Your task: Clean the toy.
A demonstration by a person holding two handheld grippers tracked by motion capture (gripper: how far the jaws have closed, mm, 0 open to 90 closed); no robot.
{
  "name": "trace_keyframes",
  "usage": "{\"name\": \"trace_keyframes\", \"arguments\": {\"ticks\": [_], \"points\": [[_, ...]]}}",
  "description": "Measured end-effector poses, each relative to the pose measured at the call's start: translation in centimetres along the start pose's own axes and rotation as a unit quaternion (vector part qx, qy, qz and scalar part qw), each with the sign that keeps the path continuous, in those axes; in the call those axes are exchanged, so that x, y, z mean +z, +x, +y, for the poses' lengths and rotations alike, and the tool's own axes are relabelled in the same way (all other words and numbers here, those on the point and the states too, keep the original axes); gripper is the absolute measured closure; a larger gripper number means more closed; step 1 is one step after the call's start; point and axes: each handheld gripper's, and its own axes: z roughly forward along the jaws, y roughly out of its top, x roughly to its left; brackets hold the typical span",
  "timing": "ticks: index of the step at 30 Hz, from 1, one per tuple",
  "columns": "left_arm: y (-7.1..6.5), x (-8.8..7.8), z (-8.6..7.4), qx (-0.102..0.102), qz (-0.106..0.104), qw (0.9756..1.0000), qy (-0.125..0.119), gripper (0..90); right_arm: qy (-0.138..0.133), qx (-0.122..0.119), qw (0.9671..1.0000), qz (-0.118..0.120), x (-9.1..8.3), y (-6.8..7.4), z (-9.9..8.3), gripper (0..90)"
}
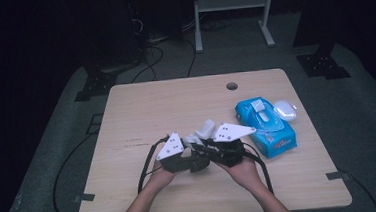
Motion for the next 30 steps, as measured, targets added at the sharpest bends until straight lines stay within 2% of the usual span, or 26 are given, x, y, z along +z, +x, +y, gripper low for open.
{"name": "trace_keyframes", "arguments": {"ticks": [5, 6, 8, 10, 11, 14, 17, 19, 24, 30], "points": [[0.1, 0.1, 0.0, 0.001, 0.0, 1.0, 0.0, 58.4, -0.009, 0.024, 0.999, -0.037, -1.3, -1.8, -0.5, 82.6], [0.1, 0.2, 0.0, 0.001, 0.0, 1.0, 0.001, 58.4, -0.009, 0.028, 0.999, -0.033, -1.3, -1.7, -0.6, 82.6], [0.1, 0.2, 0.0, 0.002, -0.001, 1.0, -0.001, 58.4, -0.009, 0.016, 0.9995, -0.027, -1.1, -1.1, -0.5, 82.6], [0.0, 0.2, 0.0, 0.001, 0.0, 1.0, -0.001, 58.3, -0.008, 0.011, 0.9999, -0.005, -0.7, -0.5, -0.3, 82.6], [0.0, 0.1, 0.0, 0.001, 0.0, 1.0, -0.001, 58.4, -0.008, 0.006, 0.9999, -0.002, -0.5, -0.3, -0.2, 82.5], [0.1, 0.0, -0.1, -0.001, -0.001, 1.0, -0.003, 58.3, -0.008, 0.007, 0.9999, -0.009, -0.7, -0.7, -0.3, 82.6], [0.1, 0.0, -0.1, 0.001, -0.002, 1.0, -0.002, 58.3, -0.01, 0.026, 0.9993, -0.024, -1.3, -1.6, -0.6, 82.6], [0.1, 0.1, 0.0, 0.001, -0.002, 1.0, -0.001, 58.3, -0.013, 0.037, 0.9989, -0.024, -1.5, -1.8, -0.7, 82.6], [0.2, -0.1, -0.1, -0.002, -0.001, 1.0, -0.003, 58.4, -0.012, 0.017, 0.9997, -0.01, -0.9, -1.0, -0.6, 82.5], [0.2, -0.1, -0.2, -0.004, -0.001, 1.0, -0.005, 58.3, -0.01, 0.032, 0.9989, -0.033, -1.6, -2.2, -1.1, 82.5]]}}
